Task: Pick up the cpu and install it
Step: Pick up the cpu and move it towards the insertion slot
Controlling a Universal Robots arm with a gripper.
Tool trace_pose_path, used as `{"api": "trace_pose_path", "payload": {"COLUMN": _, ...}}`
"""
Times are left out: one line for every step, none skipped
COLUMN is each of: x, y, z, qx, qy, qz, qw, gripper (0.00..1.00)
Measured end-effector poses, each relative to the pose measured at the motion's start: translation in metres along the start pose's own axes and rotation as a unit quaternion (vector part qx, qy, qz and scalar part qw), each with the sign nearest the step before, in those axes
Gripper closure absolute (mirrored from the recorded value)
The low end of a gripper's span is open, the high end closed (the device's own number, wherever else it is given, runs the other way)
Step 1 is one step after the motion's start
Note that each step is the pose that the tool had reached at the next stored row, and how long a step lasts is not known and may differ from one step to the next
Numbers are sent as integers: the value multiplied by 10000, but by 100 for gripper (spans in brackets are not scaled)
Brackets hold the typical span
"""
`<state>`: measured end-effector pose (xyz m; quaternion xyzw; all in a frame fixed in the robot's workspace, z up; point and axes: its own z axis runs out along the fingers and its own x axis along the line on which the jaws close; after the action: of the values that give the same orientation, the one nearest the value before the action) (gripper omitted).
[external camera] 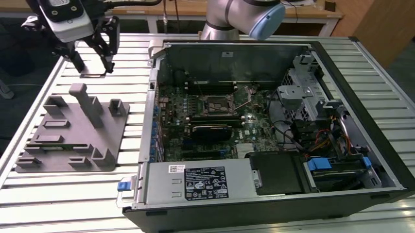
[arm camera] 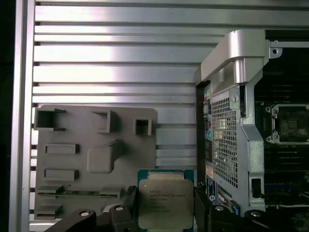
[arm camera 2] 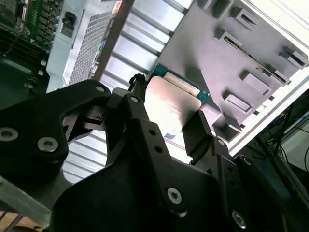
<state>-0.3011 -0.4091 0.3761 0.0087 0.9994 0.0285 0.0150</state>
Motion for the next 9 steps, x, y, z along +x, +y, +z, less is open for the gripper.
{"api": "trace_pose_path", "payload": {"x": -27, "y": 1, "z": 1, "qx": 0, "qy": 0, "qz": 0, "qw": 10000, "gripper": 45}}
{"api": "trace_pose_path", "payload": {"x": -55, "y": 2, "z": 2, "qx": 0, "qy": 0, "qz": 0, "qw": 10000, "gripper": 45}}
{"api": "trace_pose_path", "payload": {"x": -82, "y": 2, "z": 3, "qx": 0, "qy": 0, "qz": 0, "qw": 10000, "gripper": 45}}
{"api": "trace_pose_path", "payload": {"x": -109, "y": 3, "z": 4, "qx": 0, "qy": 0, "qz": 0, "qw": 10000, "gripper": 45}}
{"api": "trace_pose_path", "payload": {"x": -140, "y": 3, "z": 5, "qx": 0, "qy": 0, "qz": 0, "qw": 10000, "gripper": 45}}
{"api": "trace_pose_path", "payload": {"x": -169, "y": 4, "z": 6, "qx": 0, "qy": -1, "qz": 0, "qw": 10000, "gripper": 45}}
{"api": "trace_pose_path", "payload": {"x": -201, "y": 5, "z": 6, "qx": 0, "qy": 0, "qz": 0, "qw": 10000, "gripper": 45}}
{"api": "trace_pose_path", "payload": {"x": -232, "y": 5, "z": 7, "qx": 0, "qy": 0, "qz": 0, "qw": 10000, "gripper": 45}}
{"api": "trace_pose_path", "payload": {"x": -266, "y": 6, "z": 8, "qx": 0, "qy": 0, "qz": 0, "qw": 10000, "gripper": 45}}
